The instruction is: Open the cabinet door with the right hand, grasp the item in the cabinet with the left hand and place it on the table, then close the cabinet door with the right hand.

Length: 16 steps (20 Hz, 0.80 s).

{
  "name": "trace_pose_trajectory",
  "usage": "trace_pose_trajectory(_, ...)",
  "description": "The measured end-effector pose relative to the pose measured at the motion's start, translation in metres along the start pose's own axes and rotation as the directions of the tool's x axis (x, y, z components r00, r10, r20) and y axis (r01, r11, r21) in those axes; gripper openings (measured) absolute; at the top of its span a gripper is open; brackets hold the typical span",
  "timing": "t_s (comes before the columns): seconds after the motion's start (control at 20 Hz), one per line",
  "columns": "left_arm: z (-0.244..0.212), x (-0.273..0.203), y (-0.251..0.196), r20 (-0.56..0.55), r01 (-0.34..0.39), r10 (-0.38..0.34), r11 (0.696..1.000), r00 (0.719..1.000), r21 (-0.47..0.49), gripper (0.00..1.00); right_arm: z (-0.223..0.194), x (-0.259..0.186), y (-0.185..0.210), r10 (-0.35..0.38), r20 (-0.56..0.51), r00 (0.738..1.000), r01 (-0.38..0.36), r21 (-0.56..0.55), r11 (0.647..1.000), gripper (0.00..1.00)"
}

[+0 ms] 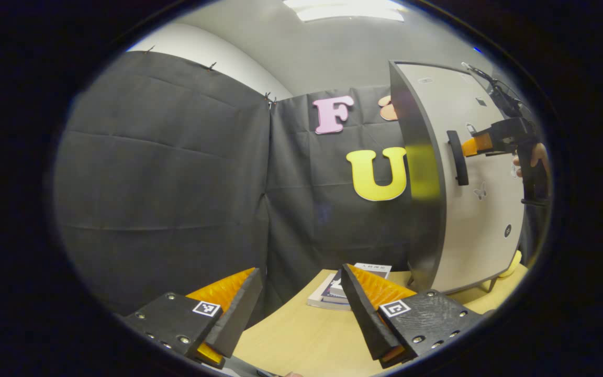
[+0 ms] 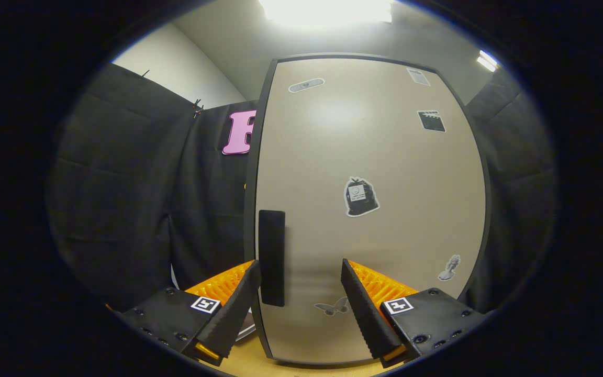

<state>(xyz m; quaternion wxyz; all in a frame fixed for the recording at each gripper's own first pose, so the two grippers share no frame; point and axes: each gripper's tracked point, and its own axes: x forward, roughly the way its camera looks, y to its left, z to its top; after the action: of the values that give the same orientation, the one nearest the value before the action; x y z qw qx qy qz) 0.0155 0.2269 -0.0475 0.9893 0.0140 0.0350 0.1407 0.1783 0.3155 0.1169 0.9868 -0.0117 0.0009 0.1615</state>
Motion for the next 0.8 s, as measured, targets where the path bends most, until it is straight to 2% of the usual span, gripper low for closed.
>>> trace_pose_trajectory(0.25, -0.019, 0.01, 0.013, -0.03, -0.014, 0.014, 1.0, 0.999, -0.002, 0.94, -0.007, 0.022, 0.022, 0.016, -0.028, 0.999, -0.016, 0.006, 1.0, 0.97)
trace_pose_trajectory(0.3, -0.021, 0.012, 0.014, -0.034, -0.018, 0.018, 1.0, 0.999, -0.002, 0.94, -0.008, 0.026, 0.023, 0.01, -0.034, 0.999, -0.01, 0.005, 1.0, 0.93)
trace_pose_trajectory(0.35, -0.023, 0.013, 0.016, -0.04, -0.023, 0.023, 1.0, 0.999, -0.003, 0.94, -0.01, 0.03, 0.027, 0.011, -0.043, 0.999, -0.011, 0.005, 1.0, 0.83)
trace_pose_trajectory(0.45, -0.025, 0.015, 0.018, -0.046, -0.019, 0.019, 1.0, 0.999, -0.015, 0.94, -0.014, 0.037, 0.029, 0.006, -0.064, 0.998, -0.006, 0.001, 1.0, 0.76)
trace_pose_trajectory(0.55, -0.025, 0.016, 0.019, -0.045, -0.014, 0.014, 1.0, 0.999, -0.018, 0.94, -0.019, 0.042, 0.031, -0.001, -0.088, 0.996, 0.001, -0.002, 1.0, 0.77)
trace_pose_trajectory(0.6, -0.025, 0.016, 0.019, -0.045, -0.013, 0.012, 1.0, 0.999, -0.017, 0.93, -0.022, 0.045, 0.026, -0.029, -0.097, 0.995, 0.029, -0.002, 1.0, 0.69)
trace_pose_trajectory(0.65, -0.026, 0.017, 0.019, -0.044, -0.011, 0.01, 1.0, 0.999, -0.017, 0.93, -0.023, 0.046, 0.029, -0.018, -0.107, 0.994, 0.019, 0.011, 1.0, 0.42)
trace_pose_trajectory(0.7, -0.027, 0.017, 0.018, -0.045, -0.009, 0.008, 1.0, 0.999, -0.018, 0.94, -0.026, 0.046, 0.029, -0.013, -0.126, 0.992, 0.015, 0.022, 1.0, 0.4)
trace_pose_trajectory(0.75, -0.026, 0.018, 0.019, -0.045, -0.008, 0.007, 1.0, 0.999, -0.021, 0.94, -0.027, 0.051, 0.027, -0.027, -0.127, 0.991, 0.032, 0.034, 0.999, 0.46)
trace_pose_trajectory(0.8, -0.025, 0.019, 0.019, -0.045, -0.007, 0.005, 1.0, 0.999, -0.026, 0.94, -0.025, 0.047, 0.028, -0.023, -0.135, 0.991, 0.027, 0.031, 0.999, 0.35)
